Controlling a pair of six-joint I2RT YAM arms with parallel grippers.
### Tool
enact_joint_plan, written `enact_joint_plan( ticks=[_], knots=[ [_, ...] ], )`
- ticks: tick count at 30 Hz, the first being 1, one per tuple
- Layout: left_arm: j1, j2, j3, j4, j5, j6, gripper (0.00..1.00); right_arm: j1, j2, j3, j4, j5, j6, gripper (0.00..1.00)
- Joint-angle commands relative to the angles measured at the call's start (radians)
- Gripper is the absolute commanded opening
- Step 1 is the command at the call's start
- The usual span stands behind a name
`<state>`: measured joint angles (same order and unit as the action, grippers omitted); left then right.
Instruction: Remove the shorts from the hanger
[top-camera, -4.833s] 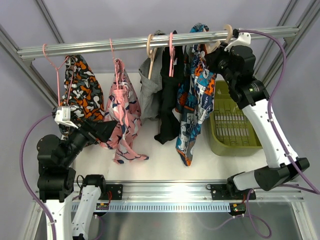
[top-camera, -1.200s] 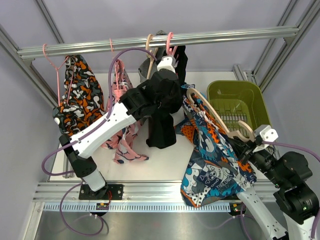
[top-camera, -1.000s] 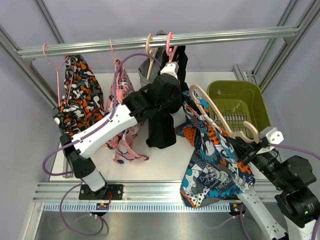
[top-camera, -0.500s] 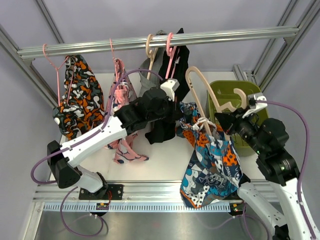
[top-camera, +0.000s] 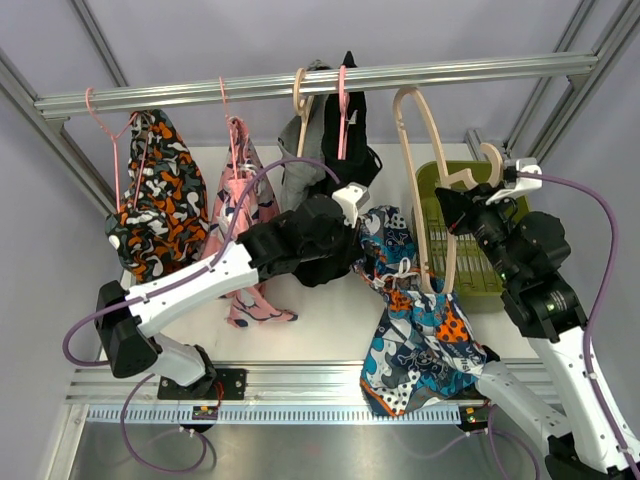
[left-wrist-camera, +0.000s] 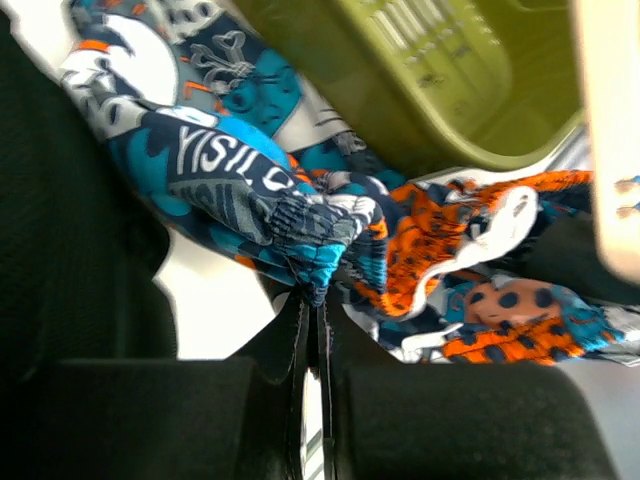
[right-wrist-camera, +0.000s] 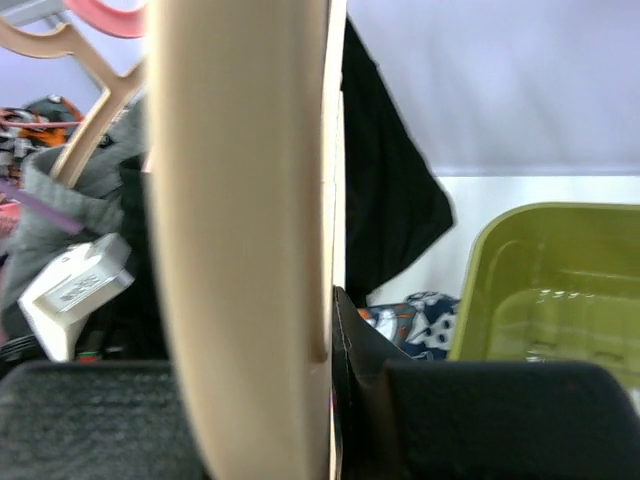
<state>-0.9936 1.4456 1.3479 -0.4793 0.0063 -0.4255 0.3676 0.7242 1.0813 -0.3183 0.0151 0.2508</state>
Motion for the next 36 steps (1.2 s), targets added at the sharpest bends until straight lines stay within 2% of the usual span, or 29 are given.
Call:
enact_joint_plan(
  ticks=[1,7,11,20,22,25,29,30,33,36],
  knots=[
    [0.0,-0.076,0.019,-0.002,-0.111,0.057,0.0,-0.015,0.033,0.071,0.067,0.062,-0.088,0.0],
    [0.0,-0.09,0.031,-0.028,-0.103,0.106,0.0,-0.114,0.13,0.12,0.018,-0.004,-0.074,0.0],
    [0.0,-0.096,0.036,-0.045,-0.115,0.134,0.0,-0.223,0.193,0.176,-0.021,-0.113,-0.107,0.0],
    [0.0,-0.067,0.08,-0.042,-0.183,0.205,0.0,-0.375,0.319,0.354,-0.154,-0.263,-0.243,0.0],
    [0.0,-0.067,0.085,-0.042,-0.189,0.22,0.0,-0.455,0.351,0.414,-0.183,-0.334,-0.245,0.0],
    [0.0,-0.077,0.08,-0.042,-0.197,0.234,0.1,-0.533,0.412,0.485,-0.24,-0.439,-0.281,0.0],
    [0.0,-0.097,0.066,-0.028,-0.166,0.246,0.4,-0.607,0.486,0.578,-0.298,-0.546,-0.329,0.0],
    [0.0,-0.102,0.063,-0.025,-0.16,0.248,0.52,-0.617,0.497,0.591,-0.304,-0.558,-0.337,0.0],
    [0.0,-0.128,0.04,-0.001,-0.132,0.246,0.71,-0.653,0.54,0.646,-0.321,-0.583,-0.363,0.0],
    [0.0,-0.166,0.011,0.033,-0.1,0.243,0.76,-0.685,0.595,0.702,-0.347,-0.603,-0.375,0.0]
  ],
)
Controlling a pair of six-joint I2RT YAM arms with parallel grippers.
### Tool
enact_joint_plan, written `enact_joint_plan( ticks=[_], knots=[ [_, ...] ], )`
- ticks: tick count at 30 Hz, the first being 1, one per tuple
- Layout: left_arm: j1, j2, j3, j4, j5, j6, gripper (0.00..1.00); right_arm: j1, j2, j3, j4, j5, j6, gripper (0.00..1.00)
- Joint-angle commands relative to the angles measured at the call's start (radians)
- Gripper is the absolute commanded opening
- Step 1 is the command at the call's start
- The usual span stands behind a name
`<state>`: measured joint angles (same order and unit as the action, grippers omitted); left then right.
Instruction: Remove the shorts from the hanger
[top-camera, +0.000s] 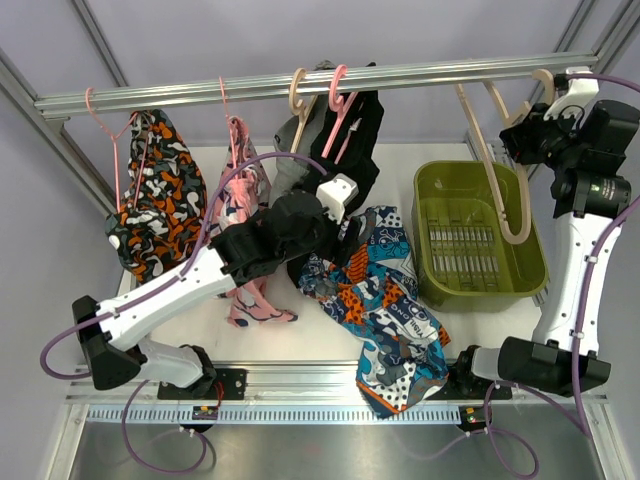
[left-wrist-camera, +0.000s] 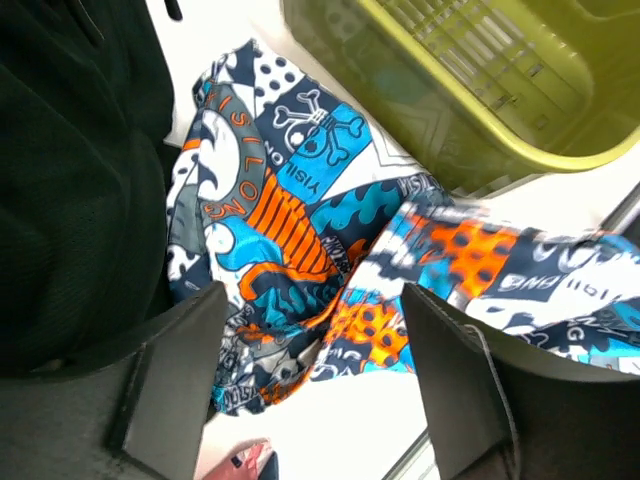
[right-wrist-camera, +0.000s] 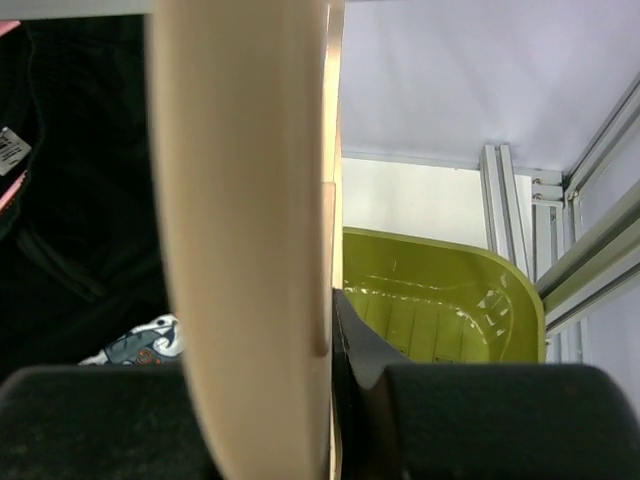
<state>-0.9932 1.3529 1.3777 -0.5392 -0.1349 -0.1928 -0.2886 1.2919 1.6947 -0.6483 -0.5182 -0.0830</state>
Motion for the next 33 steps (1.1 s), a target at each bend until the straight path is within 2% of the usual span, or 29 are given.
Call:
enact_joint_plan(
  ticks=[1,8,17,33],
  knots=[
    [-0.001,-0.092,-0.026,0.099,0.047,0.003,0.78,-0.035,0.036,0.1,-0.014,-0.075,-0.044,0.0],
    [-0.004,-0.161,-0.084,0.154,0.095,-0.036,0.83,-0.047,0.156,0.209,-0.066,-0.065,-0.089,0.0],
    [-0.004,-0.235,-0.144,0.166,0.08,-0.086,0.85,-0.052,0.288,0.344,-0.122,-0.036,-0.113,0.0],
    [-0.004,-0.314,-0.221,0.206,0.066,-0.148,0.88,-0.053,0.435,0.511,-0.174,-0.013,-0.13,0.0]
  ],
)
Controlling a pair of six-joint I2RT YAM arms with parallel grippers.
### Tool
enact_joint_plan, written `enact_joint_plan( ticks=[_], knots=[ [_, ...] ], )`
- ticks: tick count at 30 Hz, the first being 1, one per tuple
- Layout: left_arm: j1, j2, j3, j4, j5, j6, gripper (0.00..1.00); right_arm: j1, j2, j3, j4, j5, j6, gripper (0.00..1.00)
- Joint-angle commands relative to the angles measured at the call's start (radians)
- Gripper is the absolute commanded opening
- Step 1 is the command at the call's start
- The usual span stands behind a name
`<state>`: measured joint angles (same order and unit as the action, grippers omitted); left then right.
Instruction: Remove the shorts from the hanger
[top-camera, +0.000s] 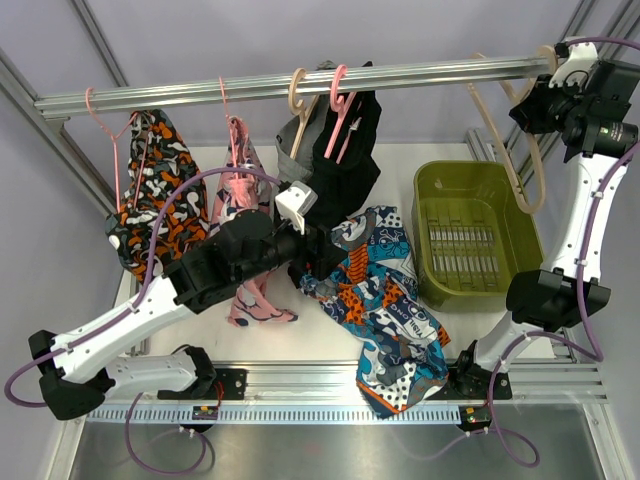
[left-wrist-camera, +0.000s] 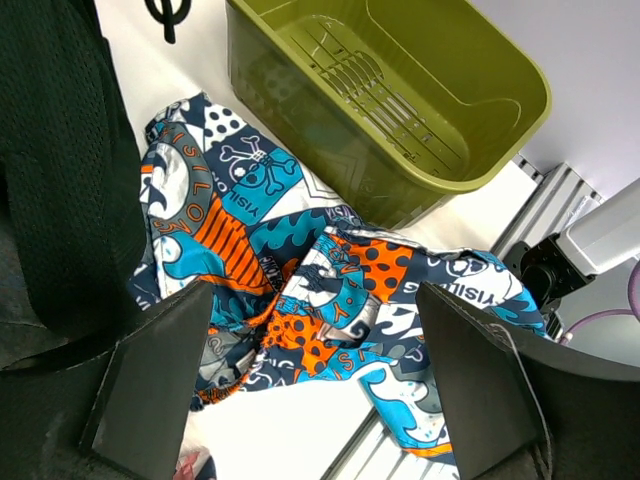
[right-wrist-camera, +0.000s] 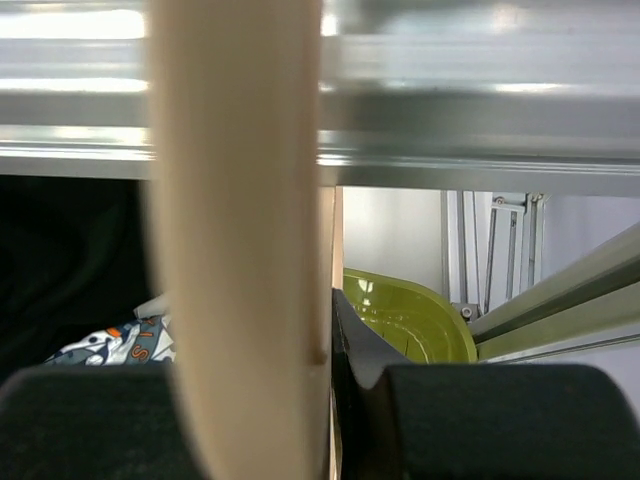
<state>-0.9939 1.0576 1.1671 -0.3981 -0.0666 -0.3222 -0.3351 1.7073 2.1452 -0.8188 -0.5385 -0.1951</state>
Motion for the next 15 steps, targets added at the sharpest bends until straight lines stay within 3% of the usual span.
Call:
enact_joint_plan(
  ticks=[1,15],
  knots=[
    [-0.005,-0.019,-0.012,0.068,-0.002,-0.02,0.88,-0.007,0.029,0.07,-0.019,0.008,-0.021,0.0],
    [-0.005,-0.025,-0.024,0.071,0.008,-0.038,0.89,-0.007,0.08,0.071,-0.022,0.011,-0.037,0.0]
  ],
)
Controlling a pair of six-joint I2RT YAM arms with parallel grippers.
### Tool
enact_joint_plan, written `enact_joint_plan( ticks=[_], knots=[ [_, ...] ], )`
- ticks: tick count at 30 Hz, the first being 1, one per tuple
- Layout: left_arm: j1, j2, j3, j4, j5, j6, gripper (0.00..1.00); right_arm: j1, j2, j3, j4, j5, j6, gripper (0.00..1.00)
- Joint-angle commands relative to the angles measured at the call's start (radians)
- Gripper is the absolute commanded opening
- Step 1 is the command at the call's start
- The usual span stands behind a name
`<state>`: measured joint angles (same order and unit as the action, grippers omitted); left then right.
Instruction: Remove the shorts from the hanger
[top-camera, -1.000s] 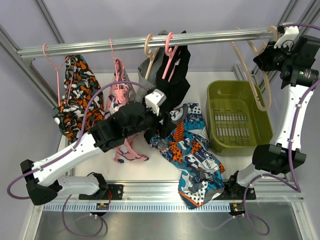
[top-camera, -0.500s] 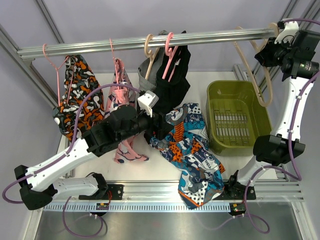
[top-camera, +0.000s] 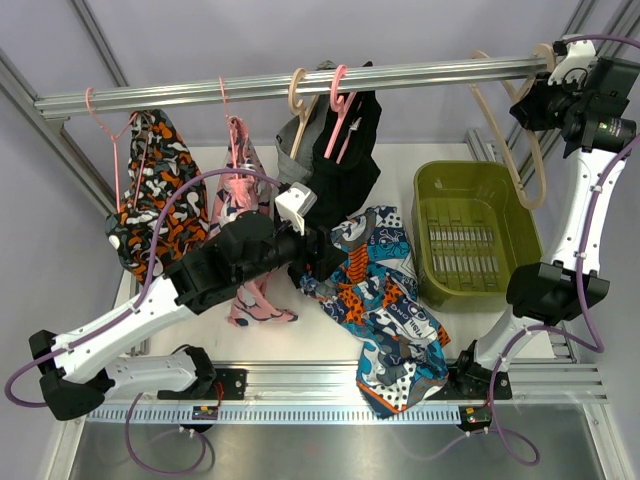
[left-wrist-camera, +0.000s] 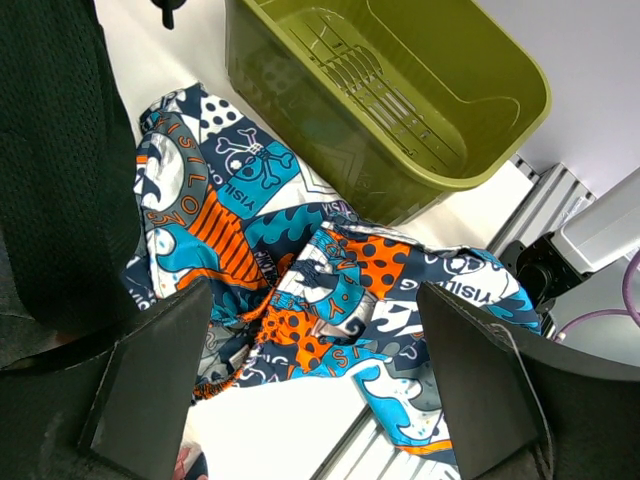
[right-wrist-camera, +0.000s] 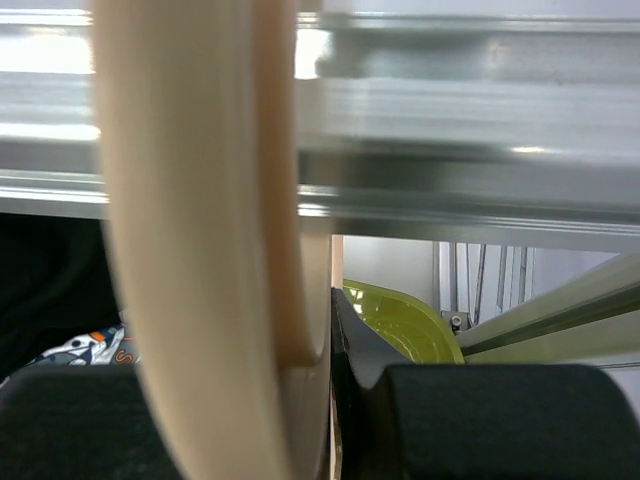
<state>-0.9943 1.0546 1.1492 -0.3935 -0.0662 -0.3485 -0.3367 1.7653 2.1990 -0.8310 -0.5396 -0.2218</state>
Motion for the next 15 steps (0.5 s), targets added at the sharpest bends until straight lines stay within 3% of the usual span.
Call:
enact_joint_plan(
  ticks=[1,15],
  knots=[
    [-0.003,-0.024,-0.003,0.065,0.008,-0.012,0.89,-0.005,0.029,0.025,-0.01,0.013,-0.004,0.0],
    [-0.004,-0.021,-0.005,0.07,0.014,-0.023,0.9,-0.022,0.074,0.084,-0.042,0.027,-0.011,0.0]
  ],
)
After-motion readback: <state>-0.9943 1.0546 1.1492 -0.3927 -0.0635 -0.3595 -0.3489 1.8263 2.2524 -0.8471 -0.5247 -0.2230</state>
